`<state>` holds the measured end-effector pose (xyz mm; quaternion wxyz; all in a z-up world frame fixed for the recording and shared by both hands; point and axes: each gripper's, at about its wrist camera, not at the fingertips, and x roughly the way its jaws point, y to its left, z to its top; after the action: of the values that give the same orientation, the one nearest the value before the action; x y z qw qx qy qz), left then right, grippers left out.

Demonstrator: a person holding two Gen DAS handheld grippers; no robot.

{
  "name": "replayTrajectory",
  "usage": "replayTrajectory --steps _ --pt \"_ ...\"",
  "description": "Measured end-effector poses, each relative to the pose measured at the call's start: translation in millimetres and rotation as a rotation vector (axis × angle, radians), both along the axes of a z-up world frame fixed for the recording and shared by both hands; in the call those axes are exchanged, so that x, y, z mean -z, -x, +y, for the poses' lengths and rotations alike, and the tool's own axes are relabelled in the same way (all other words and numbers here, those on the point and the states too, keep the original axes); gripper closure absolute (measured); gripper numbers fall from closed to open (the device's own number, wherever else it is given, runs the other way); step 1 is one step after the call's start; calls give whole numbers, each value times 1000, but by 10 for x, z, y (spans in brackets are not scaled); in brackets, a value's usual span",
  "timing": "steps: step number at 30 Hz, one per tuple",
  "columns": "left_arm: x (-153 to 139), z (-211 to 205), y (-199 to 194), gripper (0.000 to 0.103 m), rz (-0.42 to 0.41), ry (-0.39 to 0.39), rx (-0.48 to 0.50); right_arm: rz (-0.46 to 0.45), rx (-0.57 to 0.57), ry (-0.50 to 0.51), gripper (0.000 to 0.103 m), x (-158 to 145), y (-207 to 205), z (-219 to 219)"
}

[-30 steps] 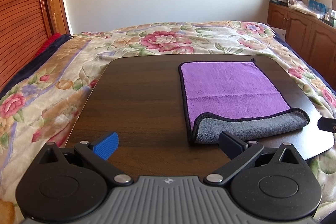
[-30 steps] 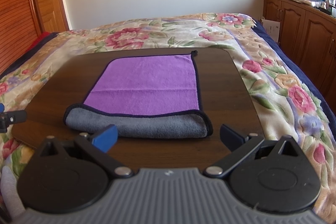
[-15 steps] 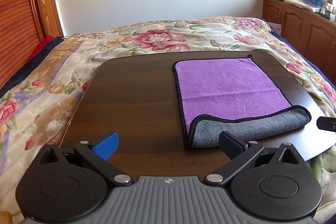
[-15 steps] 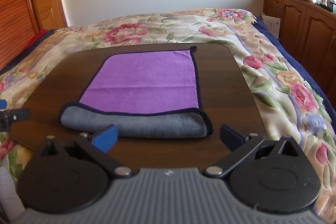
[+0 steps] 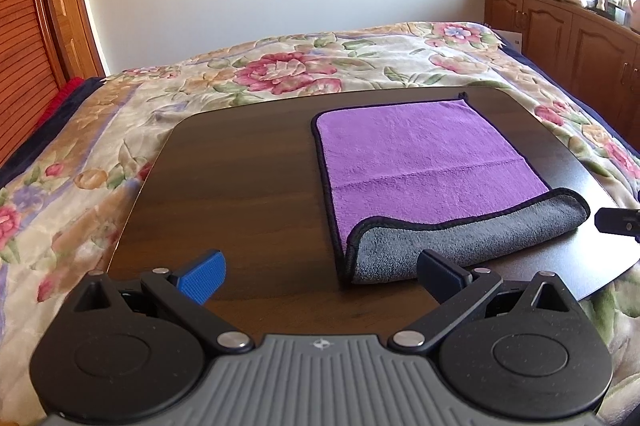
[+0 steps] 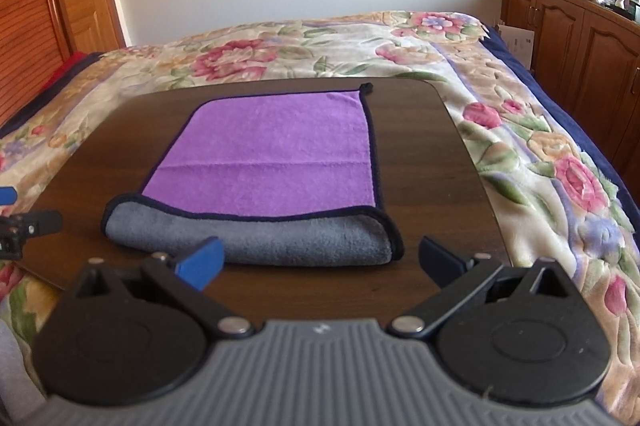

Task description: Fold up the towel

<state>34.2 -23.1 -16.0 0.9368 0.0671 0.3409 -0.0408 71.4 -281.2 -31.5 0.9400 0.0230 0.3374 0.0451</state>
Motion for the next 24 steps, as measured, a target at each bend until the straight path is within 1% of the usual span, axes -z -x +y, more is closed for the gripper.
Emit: replayTrajectory --steps 10,19,24 --pt "22 -26 -51 3 4 8 0 -9 -12 21 0 -1 -87 -50" --pt "70 -20 -163 3 21 18 0 -1 -52 29 0 20 -190 -63" --pt "91 -1 -211 7 39 38 13 5 -80 29 0 28 -237 -67"
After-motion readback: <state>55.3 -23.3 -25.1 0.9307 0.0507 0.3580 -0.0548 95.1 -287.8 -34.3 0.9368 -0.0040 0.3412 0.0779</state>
